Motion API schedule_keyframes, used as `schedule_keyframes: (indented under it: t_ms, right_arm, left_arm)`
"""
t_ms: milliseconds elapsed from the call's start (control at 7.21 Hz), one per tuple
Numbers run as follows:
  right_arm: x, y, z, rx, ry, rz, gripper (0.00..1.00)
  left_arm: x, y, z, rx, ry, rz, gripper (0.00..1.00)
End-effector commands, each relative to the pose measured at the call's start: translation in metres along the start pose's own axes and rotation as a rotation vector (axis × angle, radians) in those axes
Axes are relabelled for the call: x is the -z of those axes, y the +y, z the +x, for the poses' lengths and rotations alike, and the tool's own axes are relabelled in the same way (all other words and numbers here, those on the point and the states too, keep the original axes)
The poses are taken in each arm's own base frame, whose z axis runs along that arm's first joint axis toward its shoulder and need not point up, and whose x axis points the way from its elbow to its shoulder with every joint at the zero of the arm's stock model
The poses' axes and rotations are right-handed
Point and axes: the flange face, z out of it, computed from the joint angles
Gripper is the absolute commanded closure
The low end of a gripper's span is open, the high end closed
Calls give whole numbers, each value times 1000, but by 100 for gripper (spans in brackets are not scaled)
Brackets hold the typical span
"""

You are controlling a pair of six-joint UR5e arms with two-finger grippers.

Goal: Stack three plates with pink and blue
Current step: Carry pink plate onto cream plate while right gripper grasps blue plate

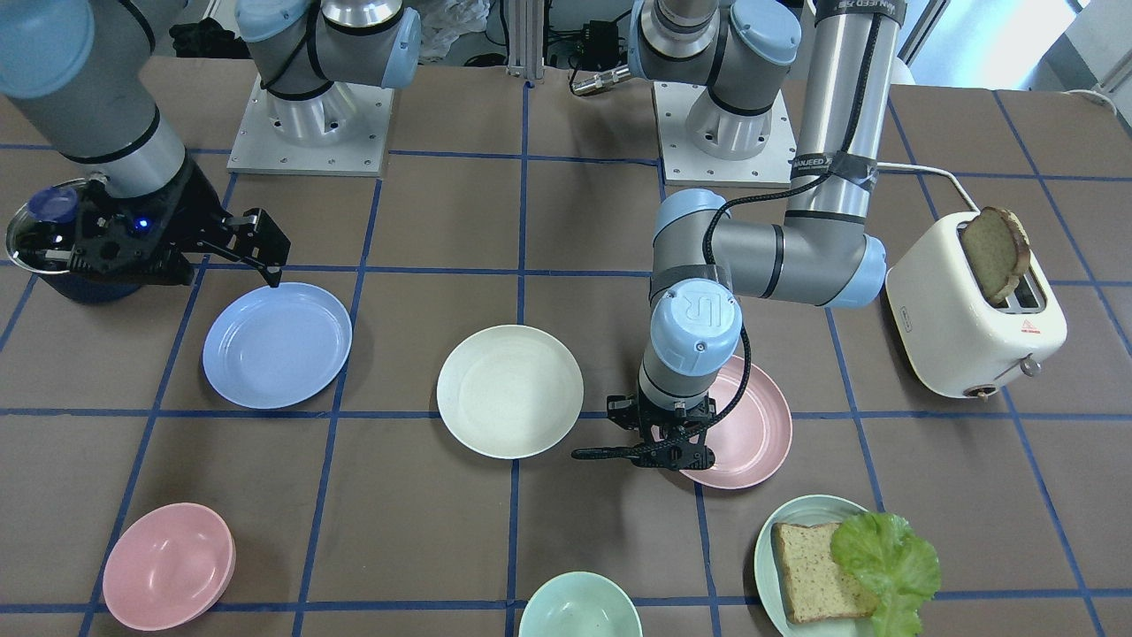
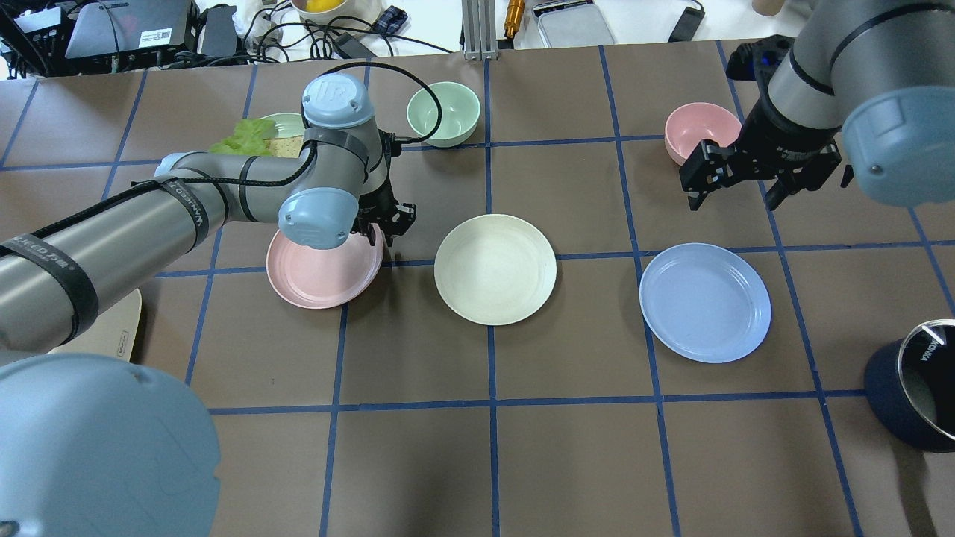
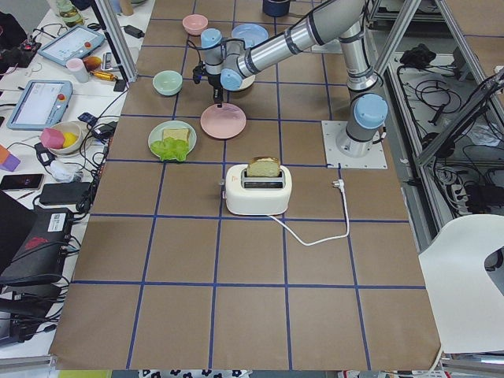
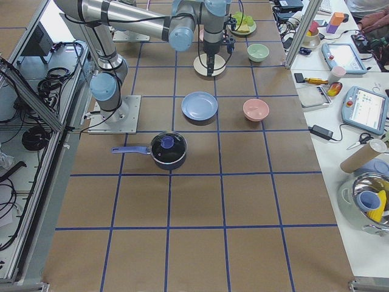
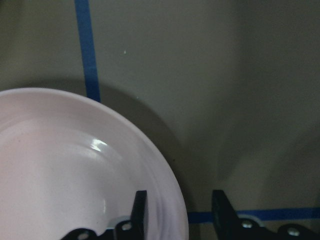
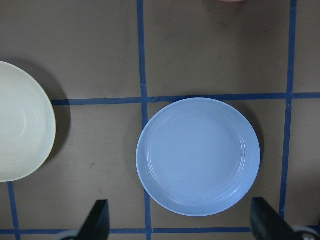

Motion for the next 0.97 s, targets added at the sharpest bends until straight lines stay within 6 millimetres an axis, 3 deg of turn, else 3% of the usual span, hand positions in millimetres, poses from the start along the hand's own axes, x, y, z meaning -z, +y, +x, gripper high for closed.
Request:
schedule_keyframes:
  t_ms: [0,277,416,554,832]
  right_arm:
    - [-48,10,36,-8,38,28,0]
    - [-115,8,81,-69,30,15,0]
    - [-135,8,113,-60,23,12,0]
    - [-144,9,128,-57,8,0,0]
    - [-172,-3,140,-20,-56,32,0]
  left_arm:
    - [-2,-1,1,-1,-1,2,100]
    - [29,0,11,3,9,65,100]
    - [56,9,37,4,7,112,100]
    - [81,17,72,-1,19,154,100]
    - [91,28,138,50,46,178,100]
